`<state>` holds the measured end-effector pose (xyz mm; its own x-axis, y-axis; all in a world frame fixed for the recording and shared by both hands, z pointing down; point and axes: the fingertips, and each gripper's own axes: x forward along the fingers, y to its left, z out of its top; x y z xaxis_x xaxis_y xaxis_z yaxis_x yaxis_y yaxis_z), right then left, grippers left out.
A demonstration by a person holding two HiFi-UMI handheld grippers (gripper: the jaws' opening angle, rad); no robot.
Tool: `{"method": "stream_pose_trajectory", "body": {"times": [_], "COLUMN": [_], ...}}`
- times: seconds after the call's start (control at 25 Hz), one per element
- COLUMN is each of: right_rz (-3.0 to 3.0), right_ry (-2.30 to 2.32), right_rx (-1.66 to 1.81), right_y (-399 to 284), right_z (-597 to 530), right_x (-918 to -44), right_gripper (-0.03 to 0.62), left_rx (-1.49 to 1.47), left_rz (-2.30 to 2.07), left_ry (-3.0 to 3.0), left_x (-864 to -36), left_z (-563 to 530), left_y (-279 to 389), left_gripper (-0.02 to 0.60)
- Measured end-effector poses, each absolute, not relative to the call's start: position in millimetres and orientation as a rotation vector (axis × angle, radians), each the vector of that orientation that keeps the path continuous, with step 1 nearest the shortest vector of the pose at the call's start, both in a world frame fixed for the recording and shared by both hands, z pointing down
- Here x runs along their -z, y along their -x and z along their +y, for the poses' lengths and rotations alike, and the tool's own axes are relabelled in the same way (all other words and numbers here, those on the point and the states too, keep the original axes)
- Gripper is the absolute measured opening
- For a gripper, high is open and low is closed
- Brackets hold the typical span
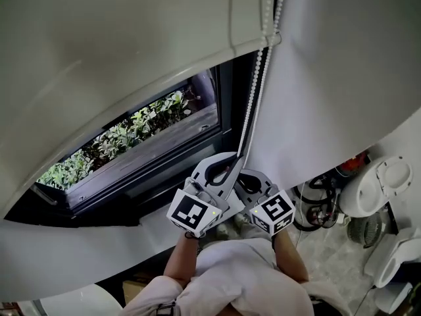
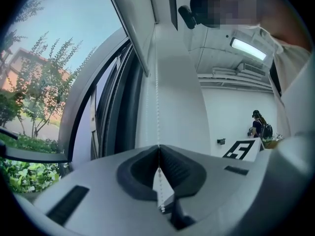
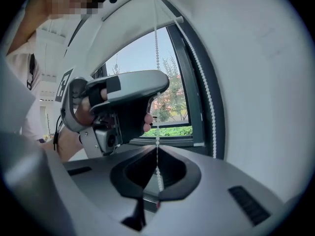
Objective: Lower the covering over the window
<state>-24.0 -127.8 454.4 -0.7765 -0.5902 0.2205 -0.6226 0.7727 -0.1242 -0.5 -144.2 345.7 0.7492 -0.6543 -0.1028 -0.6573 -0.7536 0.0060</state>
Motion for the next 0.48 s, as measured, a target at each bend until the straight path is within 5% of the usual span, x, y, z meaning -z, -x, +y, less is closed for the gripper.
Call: {"method": "stream_pose_trajectory", "body": {"times": [0.48], "right_rz": [-2.711], "right_ry": [-0.958], "right_rx": [-0.416], "right_y": [21], "right_z": [-128], "right_x": [-508], "right_gripper": [0.000], "left_rx": [-0.054], "left_rz": [1.153], "left_ry": [2.975], "left_x": [-405], "left_z": [-147], "left_y": [0], "left_gripper": [0.014]}}
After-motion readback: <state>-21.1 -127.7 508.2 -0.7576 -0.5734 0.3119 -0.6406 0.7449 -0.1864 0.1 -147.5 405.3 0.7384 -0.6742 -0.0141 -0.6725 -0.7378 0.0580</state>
